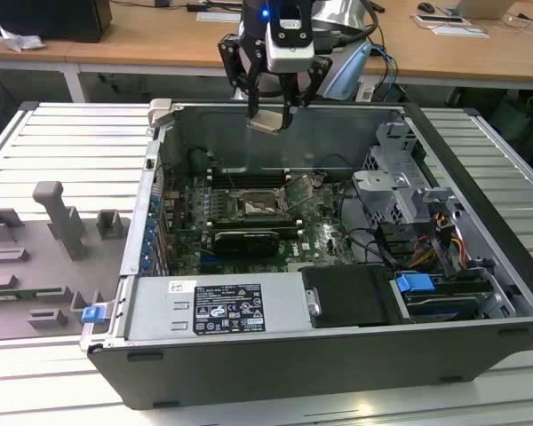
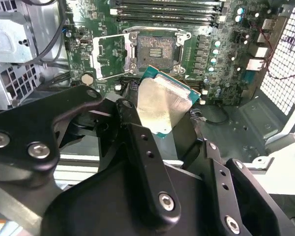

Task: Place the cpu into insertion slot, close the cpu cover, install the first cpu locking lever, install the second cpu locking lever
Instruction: 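Place the cpu into insertion slot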

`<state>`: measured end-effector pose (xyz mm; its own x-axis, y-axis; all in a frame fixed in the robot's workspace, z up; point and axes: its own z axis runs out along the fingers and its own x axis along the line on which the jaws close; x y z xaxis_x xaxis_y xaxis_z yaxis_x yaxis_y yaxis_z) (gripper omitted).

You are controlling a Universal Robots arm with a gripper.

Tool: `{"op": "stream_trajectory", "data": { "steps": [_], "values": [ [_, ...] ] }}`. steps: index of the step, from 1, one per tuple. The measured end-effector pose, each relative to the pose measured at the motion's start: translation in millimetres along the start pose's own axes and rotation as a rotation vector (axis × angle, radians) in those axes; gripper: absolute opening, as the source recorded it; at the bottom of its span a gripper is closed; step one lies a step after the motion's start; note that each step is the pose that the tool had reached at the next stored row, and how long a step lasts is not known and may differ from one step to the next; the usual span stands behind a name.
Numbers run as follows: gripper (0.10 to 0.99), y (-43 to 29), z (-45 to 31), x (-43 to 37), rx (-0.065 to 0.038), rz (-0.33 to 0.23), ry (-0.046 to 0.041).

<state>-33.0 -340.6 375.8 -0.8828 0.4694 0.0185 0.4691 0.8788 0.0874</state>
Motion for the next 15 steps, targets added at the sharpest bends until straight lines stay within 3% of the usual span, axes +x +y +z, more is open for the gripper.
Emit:
{"op": "stream_trajectory", "data": {
  "steps": [15],
  "values": [
    [0.525,0.0,-0.1,0.0,-0.002,0.144,-0.0128]
  ]
}}
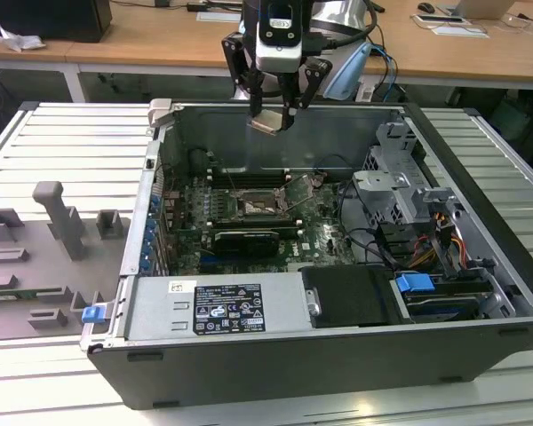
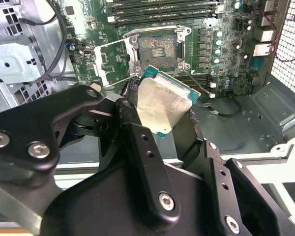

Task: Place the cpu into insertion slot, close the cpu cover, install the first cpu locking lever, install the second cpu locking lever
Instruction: 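Place the cpu into insertion slot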

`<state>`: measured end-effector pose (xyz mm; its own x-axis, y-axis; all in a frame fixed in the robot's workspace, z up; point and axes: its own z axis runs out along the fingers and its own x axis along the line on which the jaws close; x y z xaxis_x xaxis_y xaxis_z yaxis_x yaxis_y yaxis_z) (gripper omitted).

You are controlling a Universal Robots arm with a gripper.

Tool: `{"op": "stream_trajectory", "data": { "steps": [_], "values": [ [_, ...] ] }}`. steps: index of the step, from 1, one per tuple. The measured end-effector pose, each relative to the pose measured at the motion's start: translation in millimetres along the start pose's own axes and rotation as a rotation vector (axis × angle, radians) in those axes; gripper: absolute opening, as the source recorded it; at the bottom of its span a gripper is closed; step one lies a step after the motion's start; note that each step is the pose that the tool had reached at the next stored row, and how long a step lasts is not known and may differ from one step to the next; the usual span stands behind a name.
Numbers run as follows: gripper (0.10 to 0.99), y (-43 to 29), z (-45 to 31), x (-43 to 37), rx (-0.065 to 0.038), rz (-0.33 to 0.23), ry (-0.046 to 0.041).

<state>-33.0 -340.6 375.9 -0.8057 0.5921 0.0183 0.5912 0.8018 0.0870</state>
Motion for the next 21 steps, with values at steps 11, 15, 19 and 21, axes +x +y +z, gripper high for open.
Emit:
{"op": "stream_trajectory", "data": {
  "steps": [11,15,19,21],
  "values": [
    [0.525,0.0,0.4,0.0,0.001,0.123,-0.0129],
    [0.525,-0.1,0.7,0.0,0.0,0.184,-0.0188],
    [0.525,-0.1,1.0,0.0,0.0,0.254,-0.0252],
    [0.525,-0.1,1.1,0.0,-0.001,0.294,-0.0289]
  ]
}}
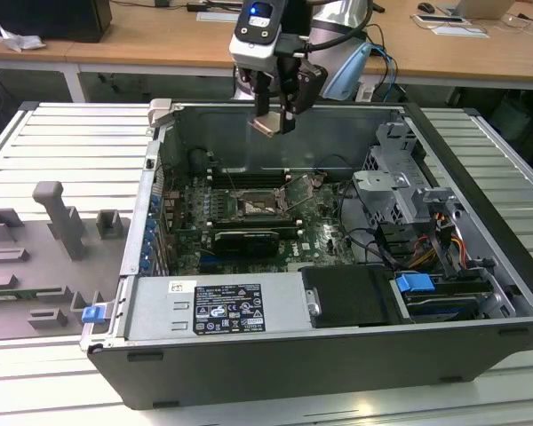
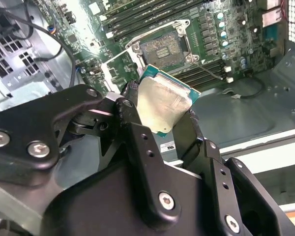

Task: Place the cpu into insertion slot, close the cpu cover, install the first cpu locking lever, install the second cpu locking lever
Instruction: 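Place the cpu into insertion slot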

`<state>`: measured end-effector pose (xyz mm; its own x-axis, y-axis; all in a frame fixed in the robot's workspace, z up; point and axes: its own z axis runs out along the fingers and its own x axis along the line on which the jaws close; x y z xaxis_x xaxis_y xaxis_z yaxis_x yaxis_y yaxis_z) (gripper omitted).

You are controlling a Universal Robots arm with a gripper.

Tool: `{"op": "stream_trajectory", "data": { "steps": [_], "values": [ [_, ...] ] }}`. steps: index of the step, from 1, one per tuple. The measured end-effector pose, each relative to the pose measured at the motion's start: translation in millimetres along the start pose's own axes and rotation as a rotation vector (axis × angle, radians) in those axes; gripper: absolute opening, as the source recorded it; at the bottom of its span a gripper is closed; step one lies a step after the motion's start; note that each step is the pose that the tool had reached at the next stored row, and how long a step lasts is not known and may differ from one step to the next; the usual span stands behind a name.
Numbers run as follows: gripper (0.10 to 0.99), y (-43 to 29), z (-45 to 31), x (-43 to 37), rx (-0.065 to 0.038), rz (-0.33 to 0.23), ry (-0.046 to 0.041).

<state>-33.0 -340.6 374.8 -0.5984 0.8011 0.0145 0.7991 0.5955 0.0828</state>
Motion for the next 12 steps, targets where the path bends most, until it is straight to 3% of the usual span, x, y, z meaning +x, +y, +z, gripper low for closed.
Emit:
{"op": "stream_trajectory", "data": {
  "steps": [12],
  "values": [
    [0.525,0.0,0.3,0.0,-0.002,0.161,-0.0139]
  ]
}}
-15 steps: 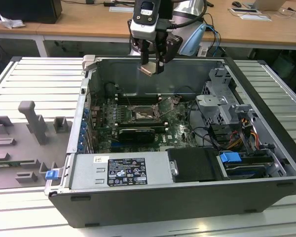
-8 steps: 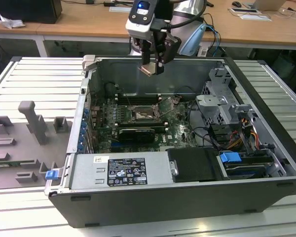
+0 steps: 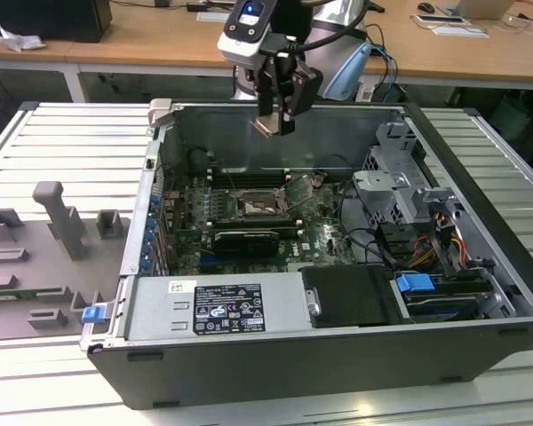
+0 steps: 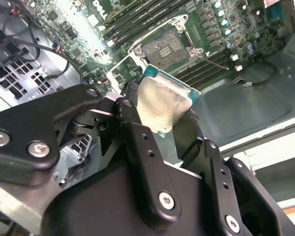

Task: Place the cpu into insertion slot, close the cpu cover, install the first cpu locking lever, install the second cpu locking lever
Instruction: 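Place the cpu into insertion slot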

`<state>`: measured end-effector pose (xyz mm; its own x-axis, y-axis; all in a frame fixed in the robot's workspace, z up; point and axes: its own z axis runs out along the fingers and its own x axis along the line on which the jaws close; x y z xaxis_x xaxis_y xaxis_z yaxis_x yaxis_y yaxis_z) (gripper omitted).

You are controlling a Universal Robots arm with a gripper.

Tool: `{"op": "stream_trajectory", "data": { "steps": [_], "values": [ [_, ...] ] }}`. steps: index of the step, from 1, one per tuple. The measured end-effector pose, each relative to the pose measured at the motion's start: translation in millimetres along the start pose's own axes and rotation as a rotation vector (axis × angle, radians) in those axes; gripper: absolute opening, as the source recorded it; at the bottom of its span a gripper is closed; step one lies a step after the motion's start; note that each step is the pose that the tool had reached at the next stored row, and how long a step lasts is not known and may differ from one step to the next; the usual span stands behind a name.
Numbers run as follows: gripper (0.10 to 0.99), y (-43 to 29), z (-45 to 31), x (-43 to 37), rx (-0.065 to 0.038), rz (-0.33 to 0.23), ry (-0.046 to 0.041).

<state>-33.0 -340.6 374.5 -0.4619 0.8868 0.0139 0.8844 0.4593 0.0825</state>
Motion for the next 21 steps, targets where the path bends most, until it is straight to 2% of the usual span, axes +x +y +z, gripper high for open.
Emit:
{"op": "stream_trajectory", "data": {
  "steps": [6,15,18,20,21],
  "values": [
    [0.525,0.0,0.1,0.0,-0.001,0.098,-0.0084],
    [0.525,-0.2,2.4,0.0,-0.003,0.201,-0.017],
    [0.525,-0.3,4.0,-0.1,-0.004,0.295,-0.0249],
    [0.525,-0.4,4.8,-0.1,-0.004,0.327,-0.0277],
    [0.525,-0.5,5.6,-0.1,-0.005,0.366,-0.031]
  ]
}}
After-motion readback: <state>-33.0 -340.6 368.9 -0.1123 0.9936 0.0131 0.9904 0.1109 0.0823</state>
